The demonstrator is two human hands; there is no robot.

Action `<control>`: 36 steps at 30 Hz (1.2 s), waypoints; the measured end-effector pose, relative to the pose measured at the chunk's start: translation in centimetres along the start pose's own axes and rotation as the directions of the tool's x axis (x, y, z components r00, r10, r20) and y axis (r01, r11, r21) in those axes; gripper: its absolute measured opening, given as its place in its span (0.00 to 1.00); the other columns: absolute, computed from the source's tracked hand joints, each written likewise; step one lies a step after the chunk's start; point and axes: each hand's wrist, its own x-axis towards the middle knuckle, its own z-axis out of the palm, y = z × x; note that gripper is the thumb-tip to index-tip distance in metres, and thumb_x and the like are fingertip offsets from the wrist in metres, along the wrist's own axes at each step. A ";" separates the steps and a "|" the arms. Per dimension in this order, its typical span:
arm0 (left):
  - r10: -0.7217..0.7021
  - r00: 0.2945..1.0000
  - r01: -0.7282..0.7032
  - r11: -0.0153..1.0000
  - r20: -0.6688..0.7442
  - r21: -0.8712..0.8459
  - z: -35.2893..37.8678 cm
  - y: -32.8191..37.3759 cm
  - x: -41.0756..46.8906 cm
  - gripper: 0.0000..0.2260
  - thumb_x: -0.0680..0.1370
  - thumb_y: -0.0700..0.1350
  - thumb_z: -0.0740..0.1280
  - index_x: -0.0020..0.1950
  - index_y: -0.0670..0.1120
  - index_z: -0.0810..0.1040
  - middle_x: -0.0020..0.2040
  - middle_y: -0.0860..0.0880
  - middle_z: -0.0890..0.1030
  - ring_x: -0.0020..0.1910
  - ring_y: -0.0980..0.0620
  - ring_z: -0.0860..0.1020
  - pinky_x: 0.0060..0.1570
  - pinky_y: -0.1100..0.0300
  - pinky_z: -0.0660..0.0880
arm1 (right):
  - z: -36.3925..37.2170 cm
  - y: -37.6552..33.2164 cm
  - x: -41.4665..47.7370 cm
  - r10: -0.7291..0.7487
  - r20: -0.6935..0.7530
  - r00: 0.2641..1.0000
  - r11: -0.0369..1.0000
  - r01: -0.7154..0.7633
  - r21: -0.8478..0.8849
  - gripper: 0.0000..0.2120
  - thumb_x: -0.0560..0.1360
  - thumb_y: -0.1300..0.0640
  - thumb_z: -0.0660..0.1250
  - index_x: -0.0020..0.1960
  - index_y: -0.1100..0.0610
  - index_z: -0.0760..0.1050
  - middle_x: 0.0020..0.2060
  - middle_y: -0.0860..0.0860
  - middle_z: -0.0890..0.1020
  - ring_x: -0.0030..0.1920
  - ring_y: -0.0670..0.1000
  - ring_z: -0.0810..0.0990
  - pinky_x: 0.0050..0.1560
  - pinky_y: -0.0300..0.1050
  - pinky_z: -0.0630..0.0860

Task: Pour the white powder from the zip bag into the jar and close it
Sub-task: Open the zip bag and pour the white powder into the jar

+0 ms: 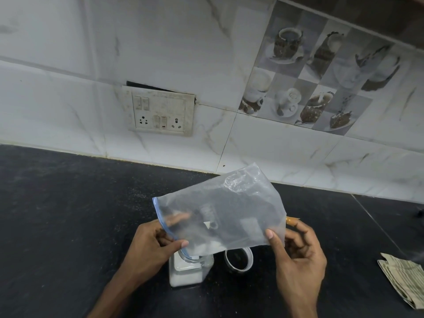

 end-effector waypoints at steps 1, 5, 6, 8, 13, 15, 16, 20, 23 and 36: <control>-0.001 1.000 0.001 1.000 0.003 -0.001 0.0 0.0 0.0 0.26 0.67 0.35 0.79 0.57 0.60 0.80 0.39 0.50 0.88 0.31 0.56 0.84 0.36 0.66 0.80 | 0.0 0.0 0.0 0.001 -0.004 1.000 1.000 -0.001 0.000 0.19 0.67 0.66 0.77 0.52 0.50 0.78 0.40 0.47 0.87 0.43 0.45 0.86 0.54 0.46 0.80; -0.001 1.000 0.001 1.000 0.002 -0.017 0.1 0.4 0.0 0.28 0.67 0.34 0.78 0.56 0.63 0.79 0.38 0.54 0.87 0.29 0.60 0.82 0.35 0.68 0.79 | 0.0 0.2 0.1 -0.002 0.004 1.000 1.000 0.002 0.003 0.19 0.68 0.68 0.77 0.52 0.50 0.79 0.41 0.49 0.87 0.44 0.47 0.86 0.52 0.43 0.81; 0.001 1.000 -0.001 1.000 0.008 -0.023 0.2 0.5 -0.1 0.28 0.67 0.34 0.78 0.56 0.64 0.79 0.38 0.56 0.87 0.29 0.61 0.82 0.34 0.70 0.78 | 0.0 0.2 0.1 -0.005 -0.005 1.000 1.000 0.005 0.006 0.19 0.68 0.68 0.76 0.52 0.49 0.79 0.41 0.49 0.87 0.44 0.47 0.86 0.51 0.42 0.81; 0.001 1.000 -0.001 1.000 0.000 -0.027 0.2 0.7 -0.1 0.29 0.66 0.34 0.78 0.54 0.66 0.80 0.36 0.59 0.86 0.28 0.61 0.81 0.33 0.71 0.77 | 0.0 0.2 0.0 -0.009 -0.003 1.000 1.000 0.009 0.011 0.19 0.68 0.68 0.76 0.52 0.49 0.79 0.40 0.49 0.87 0.44 0.47 0.86 0.49 0.38 0.81; 0.007 1.000 -0.007 1.000 0.010 -0.021 0.0 0.5 -0.1 0.26 0.67 0.33 0.78 0.55 0.60 0.80 0.37 0.57 0.87 0.29 0.62 0.81 0.35 0.69 0.79 | 0.2 0.3 0.0 -0.008 -0.008 1.000 1.000 0.008 0.008 0.19 0.67 0.68 0.77 0.52 0.50 0.79 0.40 0.48 0.87 0.43 0.46 0.86 0.49 0.38 0.81; 0.000 1.000 0.000 1.000 -0.002 -0.018 -0.1 0.6 -0.1 0.26 0.67 0.33 0.78 0.55 0.61 0.79 0.37 0.56 0.87 0.28 0.62 0.81 0.34 0.71 0.77 | 0.1 0.2 0.1 -0.008 0.006 1.000 1.000 0.008 0.003 0.19 0.68 0.68 0.77 0.52 0.50 0.79 0.40 0.47 0.87 0.43 0.46 0.86 0.49 0.38 0.81; -0.003 1.000 0.003 1.000 -0.008 -0.017 -0.1 0.6 -0.1 0.27 0.67 0.33 0.78 0.54 0.62 0.79 0.37 0.57 0.87 0.29 0.62 0.82 0.34 0.71 0.78 | 0.1 0.2 0.1 -0.006 0.016 1.000 1.000 0.006 0.000 0.19 0.67 0.68 0.77 0.52 0.50 0.78 0.40 0.47 0.87 0.42 0.45 0.86 0.50 0.39 0.81; 0.011 1.000 -0.011 1.000 -0.003 -0.022 0.1 0.6 -0.1 0.27 0.67 0.33 0.78 0.54 0.62 0.79 0.38 0.61 0.86 0.29 0.61 0.82 0.34 0.69 0.79 | 0.0 0.1 0.2 -0.014 0.013 1.000 1.000 0.014 -0.006 0.19 0.68 0.67 0.77 0.53 0.51 0.78 0.40 0.47 0.87 0.43 0.45 0.86 0.51 0.41 0.81; 0.013 1.000 -0.013 1.000 -0.008 -0.024 0.0 0.3 -0.1 0.27 0.67 0.33 0.78 0.54 0.61 0.79 0.36 0.60 0.86 0.28 0.62 0.80 0.33 0.71 0.77 | 0.1 0.1 0.2 -0.014 0.020 1.000 1.000 0.014 -0.003 0.20 0.67 0.68 0.76 0.53 0.50 0.78 0.40 0.47 0.87 0.43 0.46 0.86 0.51 0.40 0.81; 0.032 0.999 -0.033 0.999 -0.007 -0.027 0.0 -0.5 0.1 0.31 0.67 0.36 0.79 0.54 0.71 0.79 0.40 0.44 0.87 0.29 0.56 0.81 0.35 0.65 0.80 | 0.0 0.4 0.2 -0.015 -0.001 1.000 1.000 0.015 0.014 0.19 0.67 0.67 0.76 0.53 0.51 0.78 0.41 0.49 0.87 0.44 0.47 0.86 0.53 0.44 0.81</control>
